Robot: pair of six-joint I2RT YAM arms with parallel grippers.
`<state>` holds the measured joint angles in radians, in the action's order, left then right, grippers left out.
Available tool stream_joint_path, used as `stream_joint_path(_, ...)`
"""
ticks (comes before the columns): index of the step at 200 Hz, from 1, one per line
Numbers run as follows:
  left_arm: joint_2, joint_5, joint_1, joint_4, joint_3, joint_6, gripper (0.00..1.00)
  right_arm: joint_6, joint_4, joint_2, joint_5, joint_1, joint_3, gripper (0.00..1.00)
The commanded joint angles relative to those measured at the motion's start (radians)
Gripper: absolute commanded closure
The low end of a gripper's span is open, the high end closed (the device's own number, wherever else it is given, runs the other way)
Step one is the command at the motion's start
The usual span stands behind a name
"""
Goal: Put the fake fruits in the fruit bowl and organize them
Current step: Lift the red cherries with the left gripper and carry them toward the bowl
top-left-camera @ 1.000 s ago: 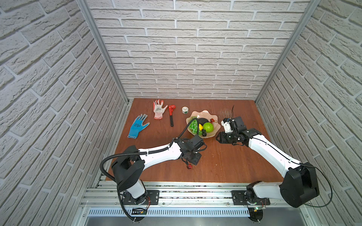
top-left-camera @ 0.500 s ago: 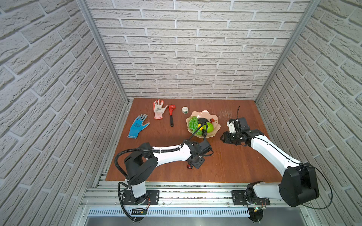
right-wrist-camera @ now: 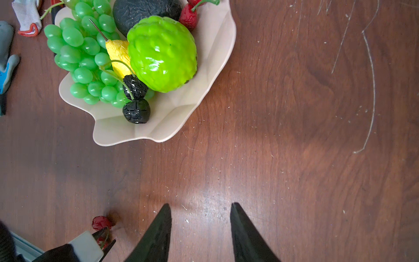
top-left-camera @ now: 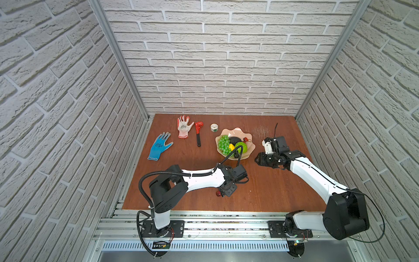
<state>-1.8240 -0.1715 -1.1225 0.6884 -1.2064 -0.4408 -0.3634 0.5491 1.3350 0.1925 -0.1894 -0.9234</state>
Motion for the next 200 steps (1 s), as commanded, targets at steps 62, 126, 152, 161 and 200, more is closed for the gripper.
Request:
stream_joint_path(62,-0.003,-0.042,-0.005,0.026,-0.021,0.019,0.88,-0.008,-0.045,-0.003,0.036,0.004,0.011,0.57)
stream_joint_path(126,0.038,-0.044,0.008,0.071,-0.034,0.025,1.00,-0.006,-0.064,0.015,0.052,0.004,-0.002,0.59)
stream_joint_path(152,0.093,0.007,0.044,0.057,-0.014,0.025,1.00,-0.012,-0.072,0.017,0.055,0.004,-0.015,0.59)
stream_joint_path(161,0.115,0.029,0.062,0.057,-0.015,0.027,1.00,-0.014,-0.074,0.017,0.061,0.004,-0.020,0.59)
stream_joint_path(200,0.219,0.157,0.156,-0.003,-0.016,0.016,1.00,-0.012,-0.098,0.017,0.069,0.003,-0.003,0.60)
